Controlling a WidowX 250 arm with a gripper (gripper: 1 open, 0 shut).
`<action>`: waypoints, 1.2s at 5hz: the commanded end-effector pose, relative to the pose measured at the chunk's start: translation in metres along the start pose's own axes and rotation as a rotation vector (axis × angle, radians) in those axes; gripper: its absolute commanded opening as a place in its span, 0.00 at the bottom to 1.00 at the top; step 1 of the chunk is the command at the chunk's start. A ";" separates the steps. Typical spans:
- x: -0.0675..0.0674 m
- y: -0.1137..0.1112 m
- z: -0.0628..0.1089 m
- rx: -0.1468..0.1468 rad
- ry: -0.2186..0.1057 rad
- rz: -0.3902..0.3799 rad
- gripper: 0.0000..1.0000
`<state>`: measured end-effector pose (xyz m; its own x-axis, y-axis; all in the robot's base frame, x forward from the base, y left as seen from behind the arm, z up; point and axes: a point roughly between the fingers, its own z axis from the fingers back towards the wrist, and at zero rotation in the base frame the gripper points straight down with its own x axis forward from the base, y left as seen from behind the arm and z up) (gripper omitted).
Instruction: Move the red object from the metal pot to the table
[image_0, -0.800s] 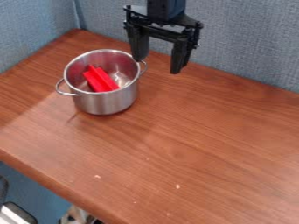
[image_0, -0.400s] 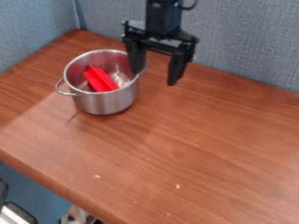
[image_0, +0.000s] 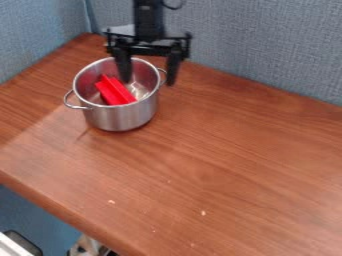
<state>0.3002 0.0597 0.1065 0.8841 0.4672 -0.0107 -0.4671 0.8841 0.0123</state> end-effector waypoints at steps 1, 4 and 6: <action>0.012 0.010 -0.005 -0.014 -0.073 0.116 1.00; 0.027 0.008 -0.030 0.010 -0.106 0.365 1.00; 0.033 0.023 -0.035 0.044 -0.137 0.471 1.00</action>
<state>0.3158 0.0918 0.0617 0.5875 0.8021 0.1070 -0.8087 0.5869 0.0405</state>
